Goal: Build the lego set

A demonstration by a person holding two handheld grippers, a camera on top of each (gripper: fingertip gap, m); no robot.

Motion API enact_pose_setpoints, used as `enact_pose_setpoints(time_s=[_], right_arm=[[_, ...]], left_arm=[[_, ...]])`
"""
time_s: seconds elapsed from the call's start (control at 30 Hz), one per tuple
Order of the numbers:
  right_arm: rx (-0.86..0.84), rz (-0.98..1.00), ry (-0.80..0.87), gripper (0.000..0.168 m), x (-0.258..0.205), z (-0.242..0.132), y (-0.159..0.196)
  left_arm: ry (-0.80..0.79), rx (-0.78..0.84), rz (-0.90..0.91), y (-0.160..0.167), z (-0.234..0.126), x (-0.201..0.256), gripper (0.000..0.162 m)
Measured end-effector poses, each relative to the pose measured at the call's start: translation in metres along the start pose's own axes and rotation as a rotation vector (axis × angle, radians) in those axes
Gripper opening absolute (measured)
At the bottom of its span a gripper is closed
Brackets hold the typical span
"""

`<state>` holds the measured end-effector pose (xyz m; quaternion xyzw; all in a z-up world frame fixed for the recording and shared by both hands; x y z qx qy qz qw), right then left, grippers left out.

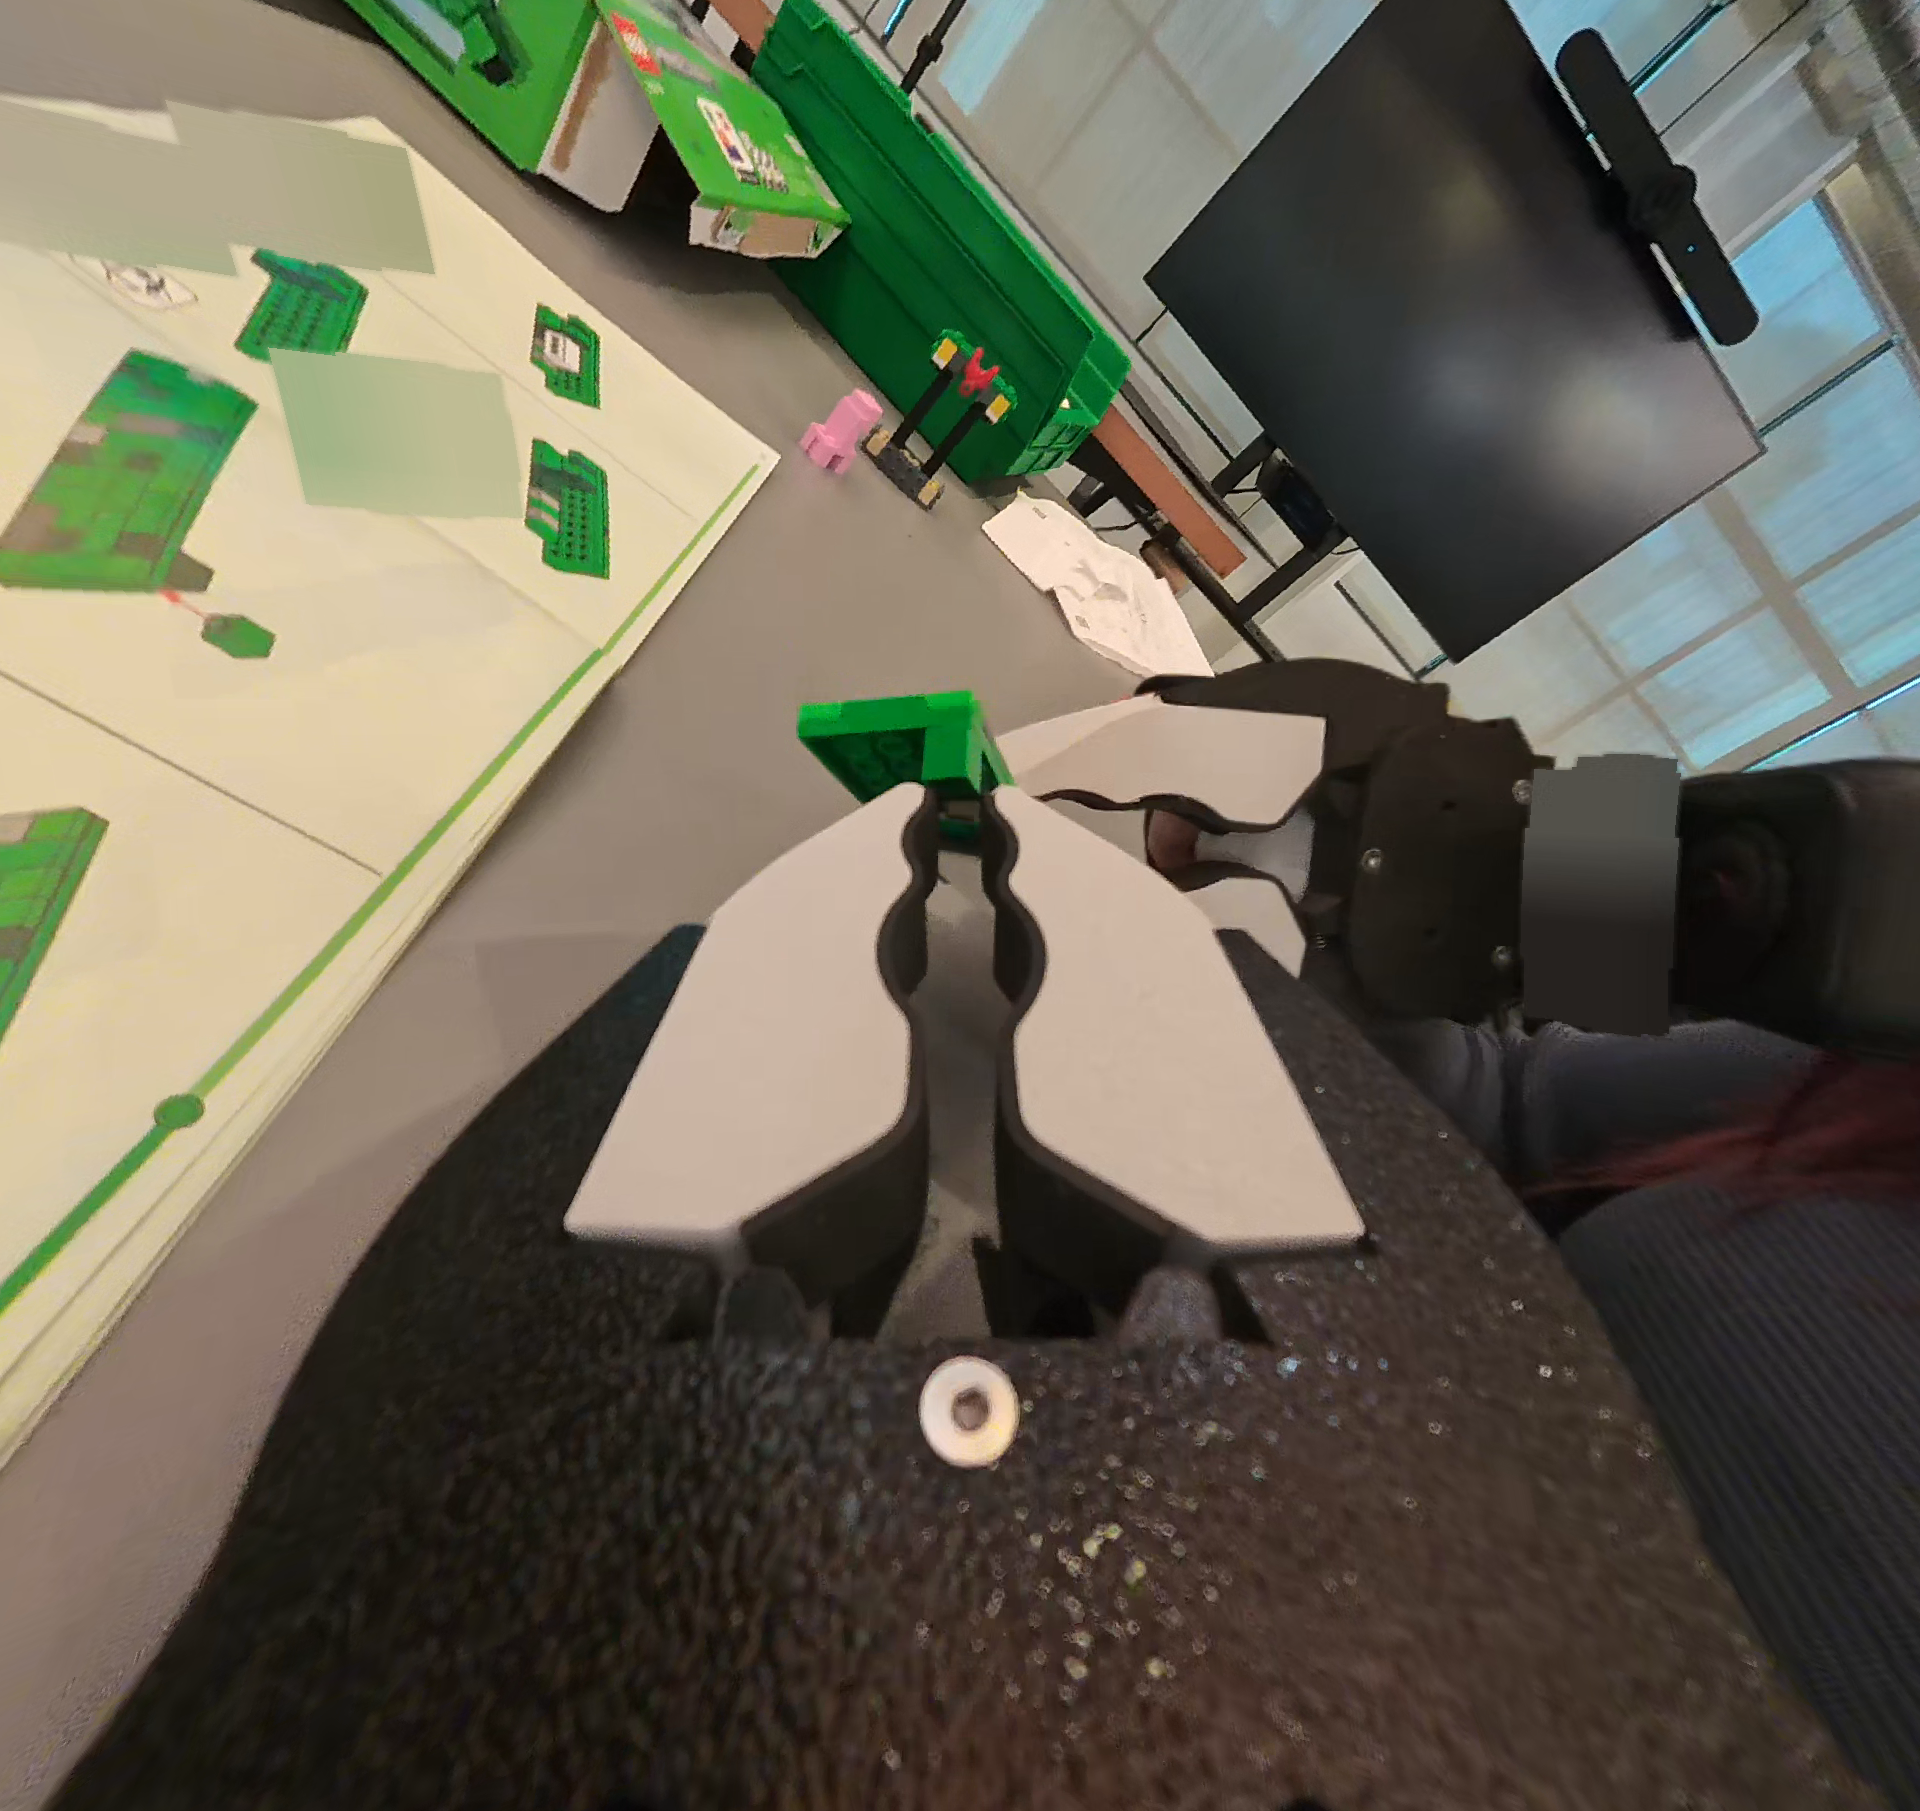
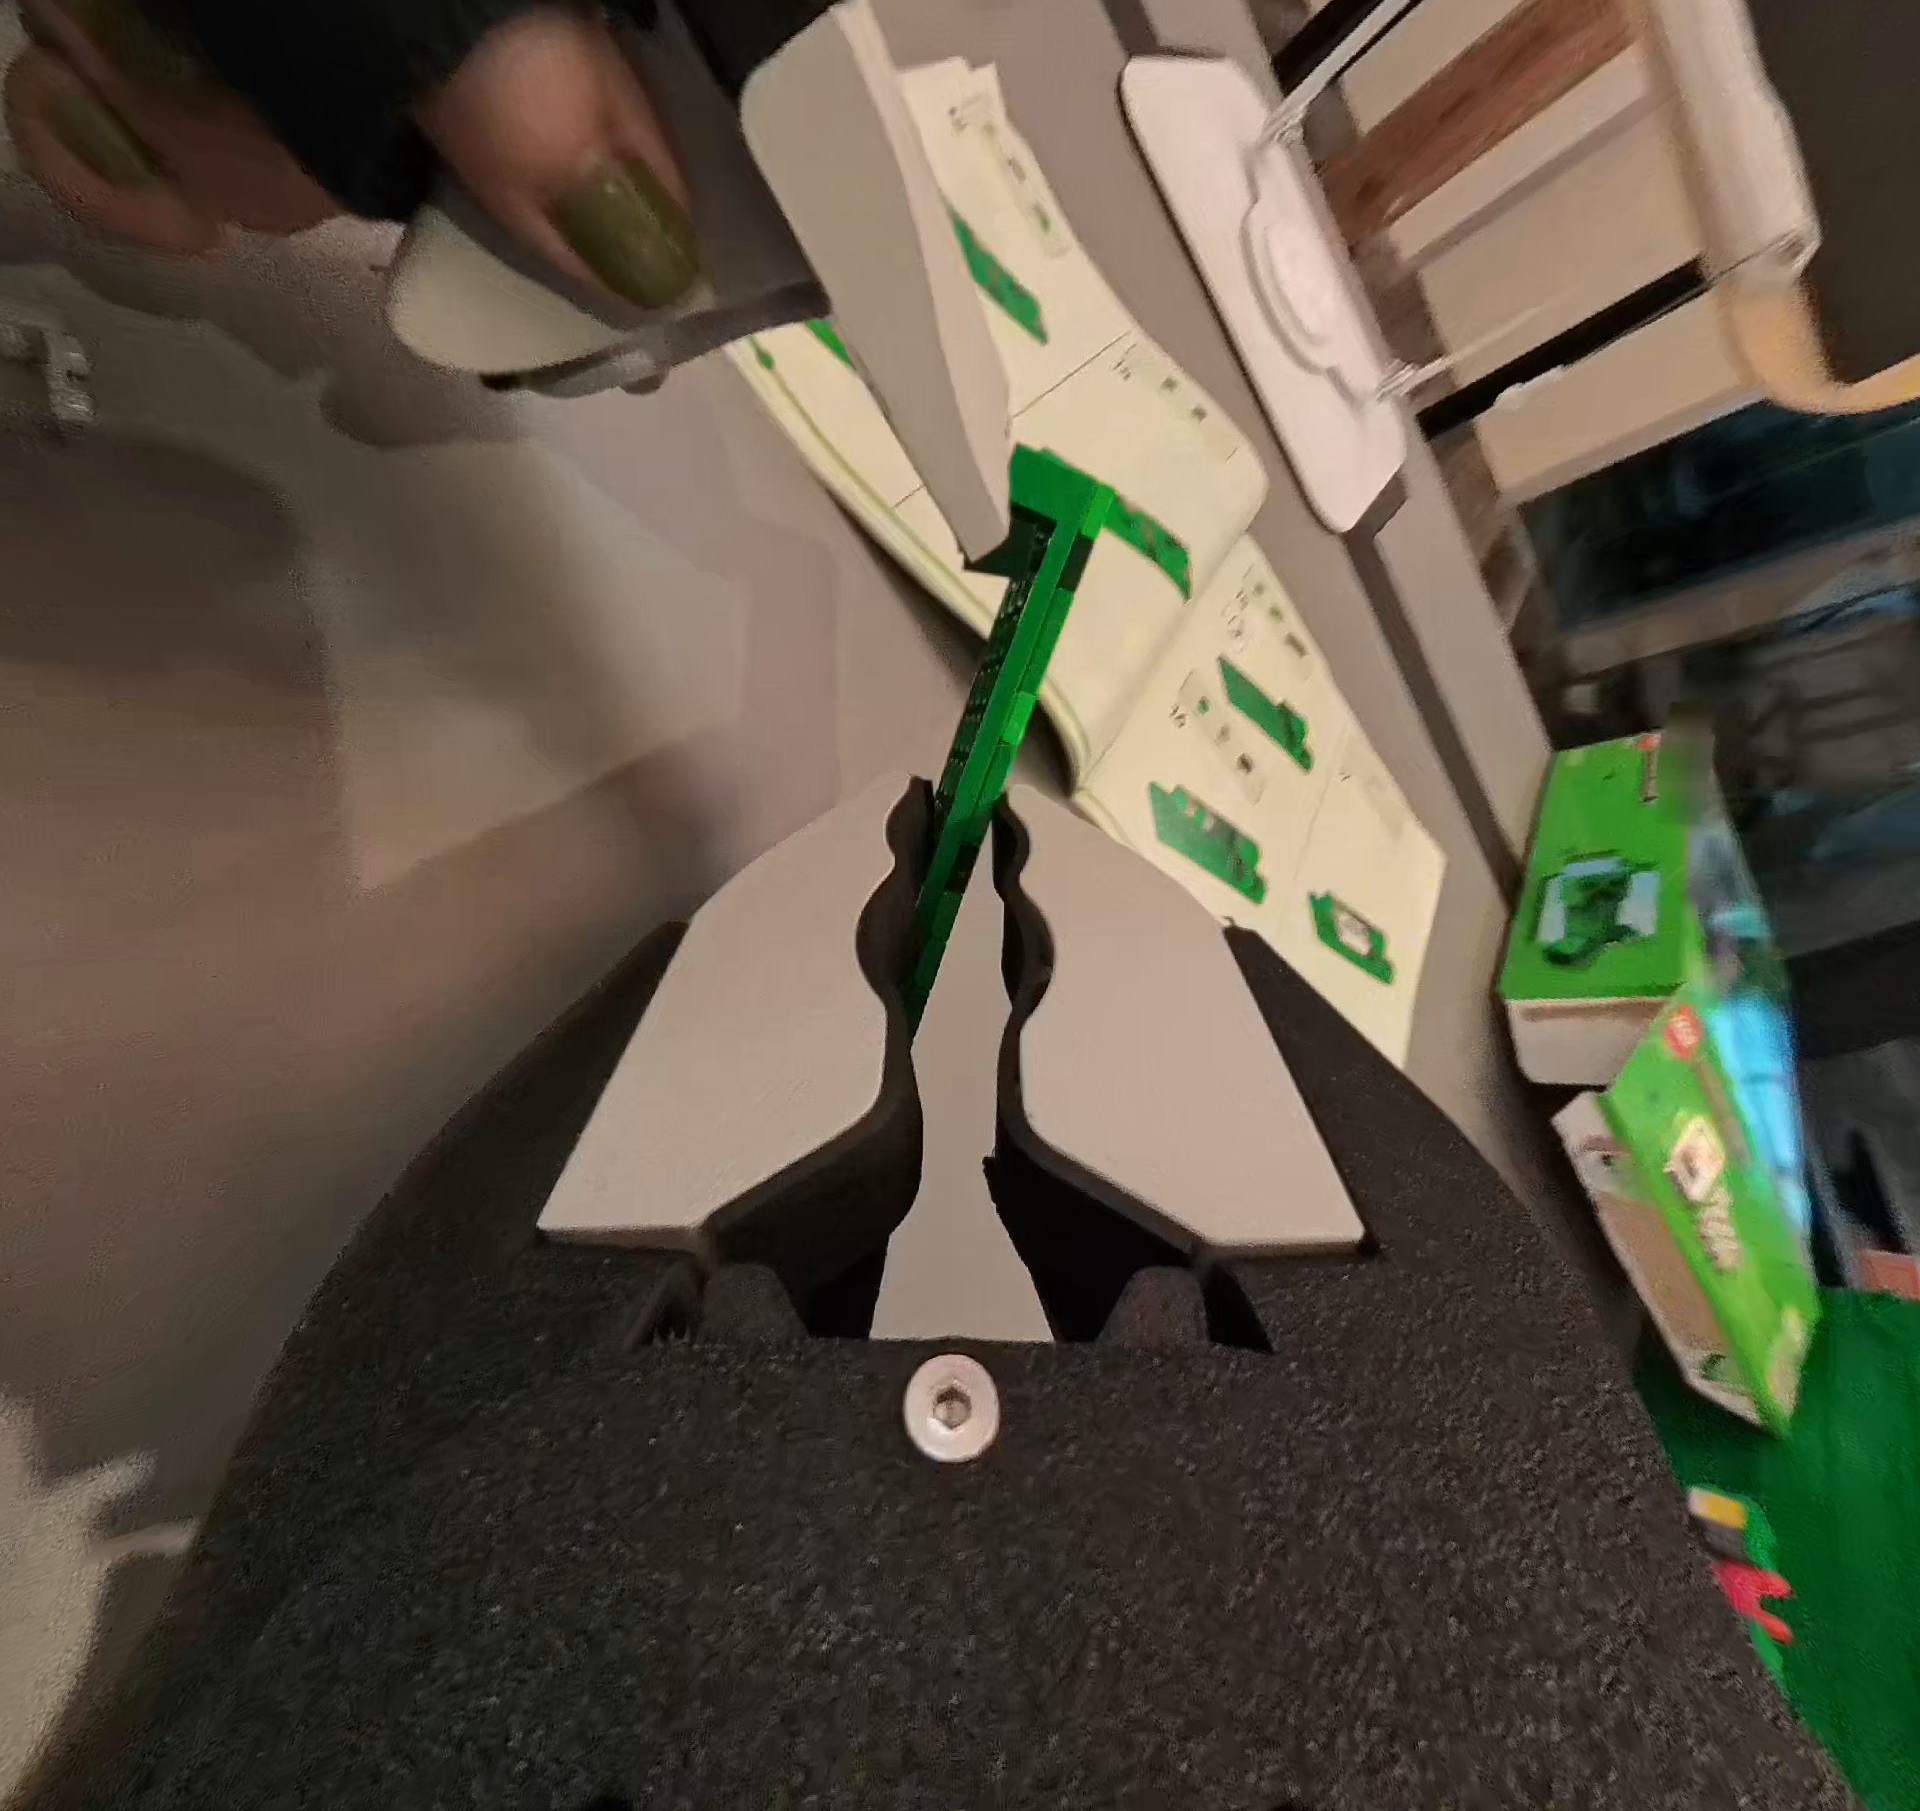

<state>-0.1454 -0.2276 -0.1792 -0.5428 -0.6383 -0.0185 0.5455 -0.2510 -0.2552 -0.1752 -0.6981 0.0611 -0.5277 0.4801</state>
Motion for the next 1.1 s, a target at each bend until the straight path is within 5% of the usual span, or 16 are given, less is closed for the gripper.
enact_pose_setpoints(time_s=[0.4, 0.83, 1.1], right_arm=[[0.075, -0.086, 0.022, 0.02, -0.017, 0.001, 0.009], [0.062, -0.088, 0.053, 0.006, -0.011, 0.009, 0.007], [-0.016, 0.033, -0.043, 0.006, 0.014, 0.0, 0.024]], left_arm=[[-0.027, 0.001, -0.017, 0.011, -0.001, -0.003, 0.007], [-0.048, -0.027, -0.008, 0.014, 0.0, -0.004, 0.007], [-0.214, -0.219, 0.231, 0.012, -0.006, 0.006, 0.007]])
Point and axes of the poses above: each gripper's, where its closed fingertips meet, z out along the fingers, y out of its underside, x = y × z across the jaws, the point moved 6 cm from there along -z, back along the fingers, and after that the axes turned 11 degrees about y, right-handed, at the moved point
